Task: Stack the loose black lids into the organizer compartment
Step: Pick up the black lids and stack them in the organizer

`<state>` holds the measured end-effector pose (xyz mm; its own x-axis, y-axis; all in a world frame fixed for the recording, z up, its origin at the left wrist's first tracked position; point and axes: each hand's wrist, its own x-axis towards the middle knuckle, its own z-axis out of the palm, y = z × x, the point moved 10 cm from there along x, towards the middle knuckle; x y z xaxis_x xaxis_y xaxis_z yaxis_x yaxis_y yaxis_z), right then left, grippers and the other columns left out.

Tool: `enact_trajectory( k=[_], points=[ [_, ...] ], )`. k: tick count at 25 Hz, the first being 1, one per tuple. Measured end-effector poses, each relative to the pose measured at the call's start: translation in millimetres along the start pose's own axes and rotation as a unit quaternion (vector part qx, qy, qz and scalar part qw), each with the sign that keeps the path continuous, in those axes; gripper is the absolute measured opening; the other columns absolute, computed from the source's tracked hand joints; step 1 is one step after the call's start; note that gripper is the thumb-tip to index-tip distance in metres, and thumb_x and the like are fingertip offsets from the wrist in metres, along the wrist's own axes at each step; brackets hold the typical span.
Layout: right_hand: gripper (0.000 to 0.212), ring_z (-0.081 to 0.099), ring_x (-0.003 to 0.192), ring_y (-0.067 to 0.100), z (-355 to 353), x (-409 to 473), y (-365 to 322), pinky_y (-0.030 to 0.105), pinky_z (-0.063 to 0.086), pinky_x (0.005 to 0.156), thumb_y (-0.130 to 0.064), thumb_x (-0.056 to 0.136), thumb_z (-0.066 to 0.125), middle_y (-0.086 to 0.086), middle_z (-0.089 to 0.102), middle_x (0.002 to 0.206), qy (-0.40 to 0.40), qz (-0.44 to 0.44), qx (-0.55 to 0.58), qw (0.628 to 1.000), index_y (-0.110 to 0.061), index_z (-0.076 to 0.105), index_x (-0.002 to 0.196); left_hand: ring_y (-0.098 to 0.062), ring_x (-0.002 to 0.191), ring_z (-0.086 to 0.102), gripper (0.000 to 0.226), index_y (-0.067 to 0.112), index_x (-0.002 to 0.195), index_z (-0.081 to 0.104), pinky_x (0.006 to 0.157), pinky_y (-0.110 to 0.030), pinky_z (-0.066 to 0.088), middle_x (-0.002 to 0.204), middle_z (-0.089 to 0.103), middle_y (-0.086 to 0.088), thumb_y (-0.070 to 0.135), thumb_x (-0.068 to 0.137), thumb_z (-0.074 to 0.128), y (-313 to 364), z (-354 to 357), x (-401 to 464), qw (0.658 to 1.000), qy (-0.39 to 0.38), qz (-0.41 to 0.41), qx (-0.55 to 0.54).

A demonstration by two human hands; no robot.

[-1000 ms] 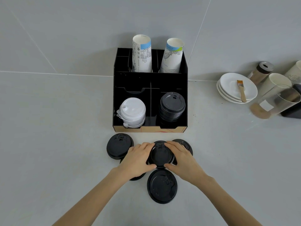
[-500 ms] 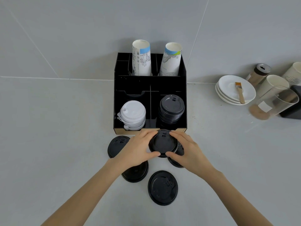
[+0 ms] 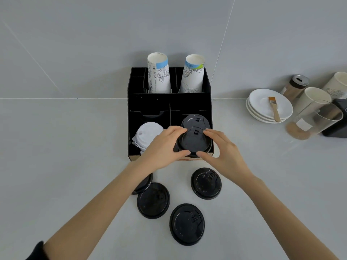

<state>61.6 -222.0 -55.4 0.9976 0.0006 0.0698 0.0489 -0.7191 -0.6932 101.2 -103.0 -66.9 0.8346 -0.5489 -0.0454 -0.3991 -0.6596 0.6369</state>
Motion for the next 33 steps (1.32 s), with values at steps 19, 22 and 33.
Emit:
enact_trajectory(
  k=[19,22,33],
  points=[
    [0.057,0.031,0.132,0.021,11.0,58.9,38.0,0.026,0.025,0.107,-0.022,0.084,0.059,0.007,0.036,0.144,-0.021,0.049,-0.048,0.997,-0.009,0.033,0.133,-0.023,0.132,0.033,0.058,0.013,0.133,0.034,0.111,-0.044,0.029,0.145,0.034,-0.005,0.025,0.083,0.060,-22.0,9.3,64.8,0.999,0.005,-0.031,0.012],
    [0.058,0.027,0.134,0.024,17.7,59.2,39.0,0.034,0.025,0.111,-0.022,0.086,0.056,0.009,0.032,0.146,-0.042,0.049,-0.073,0.995,-0.007,0.029,0.135,-0.023,0.132,0.033,0.058,0.013,0.134,0.032,0.110,-0.042,0.030,0.146,0.032,-0.005,0.026,0.084,0.058,-24.7,14.0,66.0,0.999,-0.008,-0.035,0.023],
    [0.057,0.026,0.134,0.026,4.1,38.6,35.6,0.038,0.025,0.111,-0.023,0.086,0.055,0.007,0.029,0.148,-0.012,0.053,-0.060,0.997,-0.014,0.028,0.136,-0.022,0.134,0.029,0.057,0.013,0.135,0.031,0.109,-0.033,0.028,0.148,0.028,-0.006,0.025,0.085,0.057,-18.2,8.9,45.6,0.999,0.011,-0.031,0.022]
  ],
)
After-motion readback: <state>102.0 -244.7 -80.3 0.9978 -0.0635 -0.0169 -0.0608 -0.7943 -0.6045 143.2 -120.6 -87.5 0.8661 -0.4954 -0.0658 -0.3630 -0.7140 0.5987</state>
